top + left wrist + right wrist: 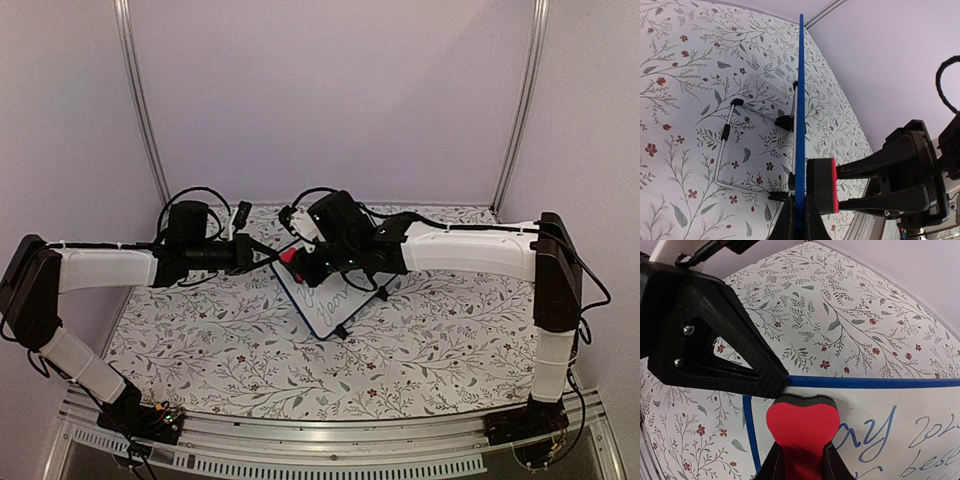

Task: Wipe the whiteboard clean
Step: Erase the whiteboard at the center of the board.

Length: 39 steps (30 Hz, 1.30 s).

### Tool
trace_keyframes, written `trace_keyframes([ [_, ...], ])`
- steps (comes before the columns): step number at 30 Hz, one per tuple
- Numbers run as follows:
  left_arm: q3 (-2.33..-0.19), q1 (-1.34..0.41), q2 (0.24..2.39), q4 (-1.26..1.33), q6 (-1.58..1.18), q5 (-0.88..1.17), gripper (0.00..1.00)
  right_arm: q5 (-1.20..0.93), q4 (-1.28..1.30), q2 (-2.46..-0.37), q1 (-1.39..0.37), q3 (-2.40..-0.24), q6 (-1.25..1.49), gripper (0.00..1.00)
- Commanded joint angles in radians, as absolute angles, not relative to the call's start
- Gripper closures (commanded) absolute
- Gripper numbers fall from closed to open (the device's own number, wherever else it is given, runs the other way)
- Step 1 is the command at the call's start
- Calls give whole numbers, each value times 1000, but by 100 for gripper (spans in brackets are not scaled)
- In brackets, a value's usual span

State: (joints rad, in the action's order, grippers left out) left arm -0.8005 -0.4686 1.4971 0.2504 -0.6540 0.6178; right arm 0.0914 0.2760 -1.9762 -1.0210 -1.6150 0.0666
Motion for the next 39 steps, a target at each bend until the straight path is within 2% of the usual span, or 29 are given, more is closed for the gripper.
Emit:
trace_keyframes([
  [1, -798, -474, 1506, 235, -658, 599, 100, 92, 289, -2004, -1028, -1608, 67, 85],
  [39, -796, -474, 1509, 253, -664, 617, 100, 92, 256, -1913, -1048, -1393, 99, 91],
])
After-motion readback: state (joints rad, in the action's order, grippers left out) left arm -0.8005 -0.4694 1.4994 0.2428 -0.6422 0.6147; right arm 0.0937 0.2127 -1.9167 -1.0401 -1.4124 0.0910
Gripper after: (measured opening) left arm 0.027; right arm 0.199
